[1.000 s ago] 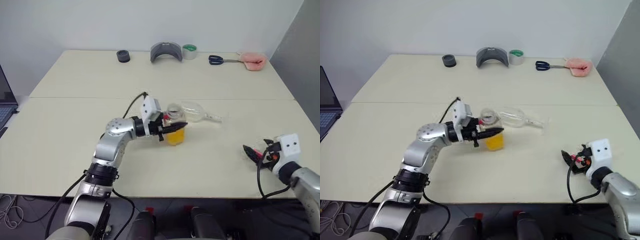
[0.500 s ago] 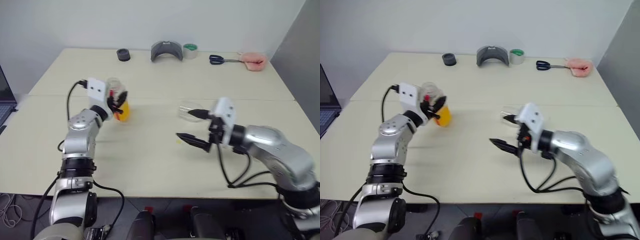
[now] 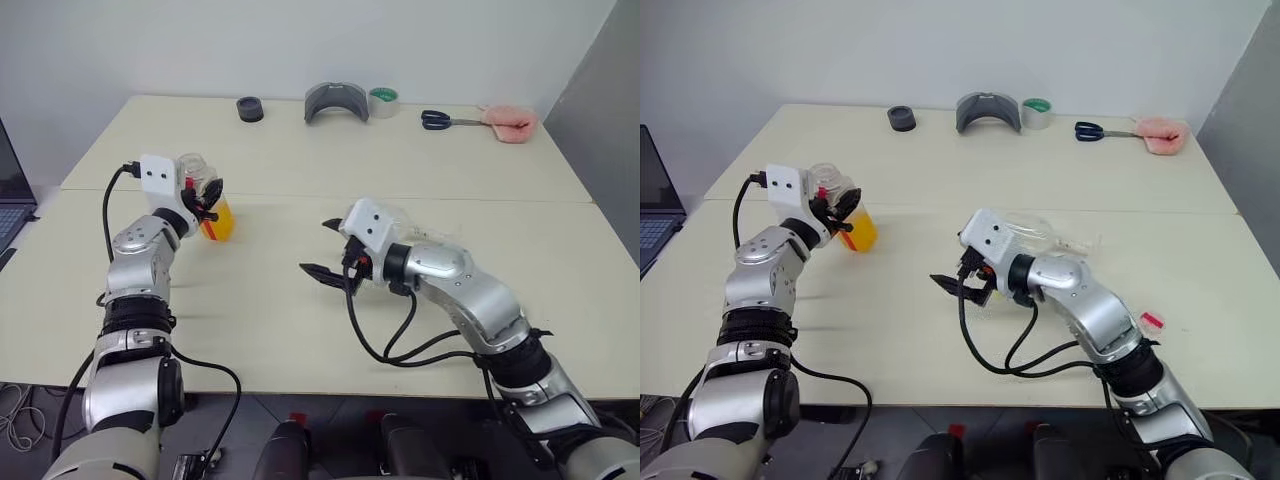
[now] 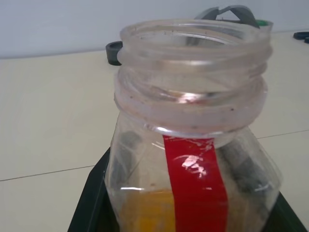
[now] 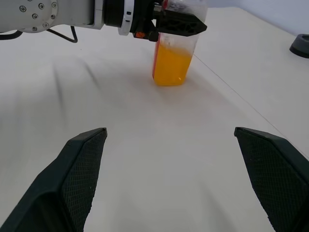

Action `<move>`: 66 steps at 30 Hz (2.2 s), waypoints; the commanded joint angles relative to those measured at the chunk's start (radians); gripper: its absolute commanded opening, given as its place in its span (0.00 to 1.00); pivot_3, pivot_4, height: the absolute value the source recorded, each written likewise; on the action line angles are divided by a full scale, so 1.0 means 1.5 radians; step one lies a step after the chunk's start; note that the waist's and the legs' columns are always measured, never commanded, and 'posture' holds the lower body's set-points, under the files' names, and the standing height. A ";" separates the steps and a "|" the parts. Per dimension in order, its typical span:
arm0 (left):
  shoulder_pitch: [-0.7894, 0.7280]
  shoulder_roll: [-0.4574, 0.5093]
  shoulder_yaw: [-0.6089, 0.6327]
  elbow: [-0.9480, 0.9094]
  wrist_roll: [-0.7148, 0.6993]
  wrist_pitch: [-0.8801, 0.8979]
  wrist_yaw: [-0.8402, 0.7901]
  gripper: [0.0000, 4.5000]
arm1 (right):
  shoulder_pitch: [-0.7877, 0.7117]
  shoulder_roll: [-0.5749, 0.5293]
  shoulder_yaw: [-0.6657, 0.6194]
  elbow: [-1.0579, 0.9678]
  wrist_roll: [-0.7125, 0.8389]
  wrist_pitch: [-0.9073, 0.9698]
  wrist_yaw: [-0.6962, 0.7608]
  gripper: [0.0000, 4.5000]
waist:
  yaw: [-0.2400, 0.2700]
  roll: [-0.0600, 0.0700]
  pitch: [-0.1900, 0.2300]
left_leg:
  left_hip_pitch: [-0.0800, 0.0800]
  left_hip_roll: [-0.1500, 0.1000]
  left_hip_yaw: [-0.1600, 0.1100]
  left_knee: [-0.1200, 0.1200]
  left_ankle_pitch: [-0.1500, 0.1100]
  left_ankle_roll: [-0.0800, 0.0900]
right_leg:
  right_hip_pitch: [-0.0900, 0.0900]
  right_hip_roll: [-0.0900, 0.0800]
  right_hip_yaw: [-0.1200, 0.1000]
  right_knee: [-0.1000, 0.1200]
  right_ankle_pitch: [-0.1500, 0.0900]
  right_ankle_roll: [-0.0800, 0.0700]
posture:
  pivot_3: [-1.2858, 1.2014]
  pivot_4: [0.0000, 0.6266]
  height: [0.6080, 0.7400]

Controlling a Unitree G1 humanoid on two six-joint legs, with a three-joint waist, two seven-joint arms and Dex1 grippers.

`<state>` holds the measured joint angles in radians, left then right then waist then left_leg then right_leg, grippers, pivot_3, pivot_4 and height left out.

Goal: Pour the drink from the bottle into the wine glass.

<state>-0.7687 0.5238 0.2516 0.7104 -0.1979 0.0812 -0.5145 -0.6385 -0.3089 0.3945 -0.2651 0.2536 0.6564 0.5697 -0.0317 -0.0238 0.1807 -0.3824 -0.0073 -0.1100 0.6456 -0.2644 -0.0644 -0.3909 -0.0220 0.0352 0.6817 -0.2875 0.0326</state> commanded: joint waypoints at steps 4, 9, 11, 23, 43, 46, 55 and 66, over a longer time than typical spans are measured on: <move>-0.023 -0.002 -0.004 0.024 0.000 -0.044 -0.017 0.38 | -0.017 0.017 -0.012 -0.013 -0.012 -0.015 0.006 1.00 | 0.000 0.000 0.000 | 0.000 0.000 0.000 0.000 -0.001 0.001 | 0.000 0.000 0.000 0.000 0.000 0.000 | 0.52 0.24 1.00; -0.021 -0.006 -0.006 0.037 0.005 -0.057 -0.005 0.53 | -0.016 0.023 -0.013 -0.014 -0.018 -0.014 0.007 1.00 | 0.000 0.000 0.000 | 0.000 0.000 0.000 0.000 -0.001 0.002 | 0.000 0.000 0.000 0.000 0.000 0.000 | 0.52 0.24 1.00; -0.019 -0.006 -0.003 0.038 0.000 -0.054 -0.006 0.64 | -0.015 0.026 -0.014 -0.014 -0.021 -0.015 0.006 1.00 | 0.000 0.000 0.000 | 0.000 0.000 0.000 0.000 -0.001 0.002 | 0.000 0.000 0.000 0.000 0.000 0.000 | 0.52 0.24 1.00; 0.014 -0.010 0.010 0.025 -0.011 -0.047 0.005 0.99 | -0.006 0.038 -0.019 -0.020 -0.024 -0.011 0.005 1.00 | -0.002 0.000 0.000 | 0.000 0.000 0.000 0.000 -0.001 0.002 | -0.001 0.000 0.000 0.000 0.000 0.000 | 0.52 0.24 1.00; 0.168 -0.058 0.003 -0.143 -0.001 -0.051 0.070 0.99 | 0.028 0.027 -0.029 -0.067 -0.021 0.022 -0.006 1.00 | -0.001 0.000 0.000 | 0.000 0.001 0.000 0.000 -0.001 0.002 | -0.001 0.000 0.001 0.000 0.000 0.000 | 0.52 0.24 1.00; 0.205 -0.069 0.011 -0.197 -0.004 -0.037 0.102 0.99 | 0.029 0.030 -0.036 -0.072 -0.019 0.029 -0.012 1.00 | -0.001 0.000 0.000 | 0.000 0.001 0.000 0.000 -0.001 0.002 | -0.002 0.000 0.002 0.001 0.000 0.000 | 0.52 0.24 1.00; 0.297 -0.090 0.013 -0.321 -0.004 -0.005 0.158 0.99 | 0.046 0.022 -0.035 -0.089 -0.019 0.040 -0.006 1.00 | -0.001 0.000 0.000 | 0.000 0.001 0.000 0.000 -0.001 0.002 | -0.002 0.000 0.002 0.001 0.000 0.000 | 0.52 0.24 1.00; 0.453 -0.098 -0.060 -0.555 -0.050 0.062 0.060 0.99 | 0.161 -0.085 -0.132 -0.249 -0.057 0.090 -0.077 1.00 | 0.001 0.000 0.000 | 0.000 0.001 0.000 0.000 -0.001 0.002 | 0.000 -0.001 0.002 0.000 0.000 0.000 | 0.52 0.24 1.00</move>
<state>-0.0857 0.3665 0.1884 -0.0436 -0.2590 0.1772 -0.3848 -0.4050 -0.4323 0.2309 -0.5820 0.2019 0.7778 0.5059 -0.0308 -0.0240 0.1806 -0.3819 -0.0058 -0.1092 0.6449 -0.2663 -0.0612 -0.3901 -0.0235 0.0377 0.6810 -0.2874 0.0328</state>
